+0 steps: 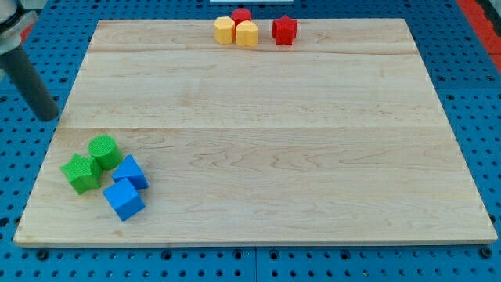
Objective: Move the green blocks to the top right of the blue blocks
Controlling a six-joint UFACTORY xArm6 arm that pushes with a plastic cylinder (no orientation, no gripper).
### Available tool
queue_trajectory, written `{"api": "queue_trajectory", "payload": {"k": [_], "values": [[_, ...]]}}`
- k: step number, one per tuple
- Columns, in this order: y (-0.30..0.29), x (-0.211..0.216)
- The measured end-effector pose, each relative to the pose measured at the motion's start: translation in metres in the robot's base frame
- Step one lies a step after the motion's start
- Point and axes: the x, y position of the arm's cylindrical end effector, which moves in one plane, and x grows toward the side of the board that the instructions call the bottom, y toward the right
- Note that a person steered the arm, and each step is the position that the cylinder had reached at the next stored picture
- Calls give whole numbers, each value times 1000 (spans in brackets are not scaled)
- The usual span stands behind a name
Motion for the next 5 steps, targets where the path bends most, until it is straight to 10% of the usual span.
{"api": "queue_trajectory", "payload": {"k": [2, 5], "values": [[6, 153], [71, 70]]}}
